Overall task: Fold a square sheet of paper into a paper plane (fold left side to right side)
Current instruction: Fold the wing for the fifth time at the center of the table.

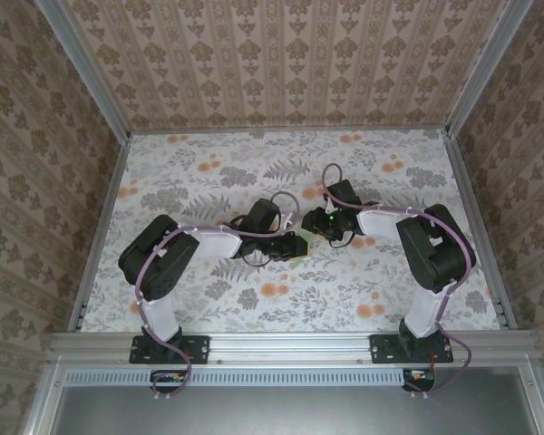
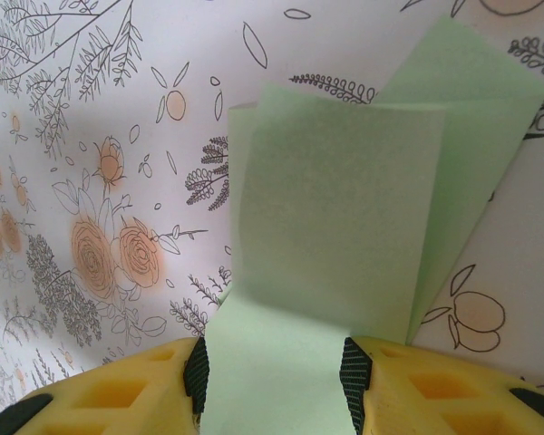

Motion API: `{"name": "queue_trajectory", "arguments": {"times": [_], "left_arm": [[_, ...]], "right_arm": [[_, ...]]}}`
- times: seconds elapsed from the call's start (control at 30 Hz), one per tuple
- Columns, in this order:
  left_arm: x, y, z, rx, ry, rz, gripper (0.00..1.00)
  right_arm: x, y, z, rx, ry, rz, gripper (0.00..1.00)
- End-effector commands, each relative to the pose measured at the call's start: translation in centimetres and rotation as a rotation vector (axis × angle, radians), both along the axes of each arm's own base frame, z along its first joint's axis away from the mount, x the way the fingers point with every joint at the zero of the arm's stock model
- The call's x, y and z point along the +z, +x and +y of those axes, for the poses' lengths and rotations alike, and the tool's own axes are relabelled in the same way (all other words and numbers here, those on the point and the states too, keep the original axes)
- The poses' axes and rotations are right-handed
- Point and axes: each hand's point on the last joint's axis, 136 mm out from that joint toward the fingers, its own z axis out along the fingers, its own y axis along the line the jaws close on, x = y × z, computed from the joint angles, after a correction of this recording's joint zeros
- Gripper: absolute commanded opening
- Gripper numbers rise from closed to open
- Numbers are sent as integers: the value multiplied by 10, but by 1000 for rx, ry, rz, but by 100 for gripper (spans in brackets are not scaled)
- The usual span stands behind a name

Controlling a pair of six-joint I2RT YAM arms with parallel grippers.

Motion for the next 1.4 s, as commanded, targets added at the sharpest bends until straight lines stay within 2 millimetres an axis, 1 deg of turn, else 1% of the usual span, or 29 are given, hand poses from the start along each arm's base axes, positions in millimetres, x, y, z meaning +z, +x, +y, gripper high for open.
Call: {"name": "queue_trajectory", "arguments": {"times": [0.0, 0.17, 0.33, 0.37, 0.63, 0.73, 0.9, 0.97, 1.0, 1.1, 1.17, 1.23, 1.37], "left_arm": [[-6, 5, -3, 22, 11, 5, 24], [-21, 0, 5, 42, 48, 31, 24], [-30, -5, 10, 46, 69, 57, 24], [-34, -1, 13, 69, 88, 43, 24], [-46, -4, 18, 81, 120, 69, 23], [-51, -6, 22, 91, 138, 84, 22], [-60, -13, 27, 97, 183, 104, 20], [-64, -16, 30, 101, 212, 111, 19], [-66, -17, 31, 103, 225, 115, 18], [-73, -20, 36, 110, 264, 125, 15], [-77, -21, 39, 113, 287, 127, 13], [-79, -22, 42, 115, 308, 126, 12], [-81, -22, 44, 116, 330, 120, 11]], "right_arm": [[-32, -22, -11, -2, -71, 117, 48], [-31, -22, -11, 0, -74, 115, 48], [-30, -22, -11, 0, -73, 113, 48], [-30, -22, -11, 2, -73, 112, 48], [-26, -20, -10, 8, -71, 98, 48], [-14, -13, -5, 17, -44, 53, 48], [23, 3, 5, 29, 35, -75, 46], [38, 8, 4, 24, 47, -122, 44], [46, 9, 4, 26, 51, -147, 42], [59, 4, -2, 23, 37, -184, 37], [63, -3, -5, 28, 35, -188, 31], [62, -13, -5, 43, 43, -184, 27], [52, -32, 3, 83, 77, -164, 17]]}}
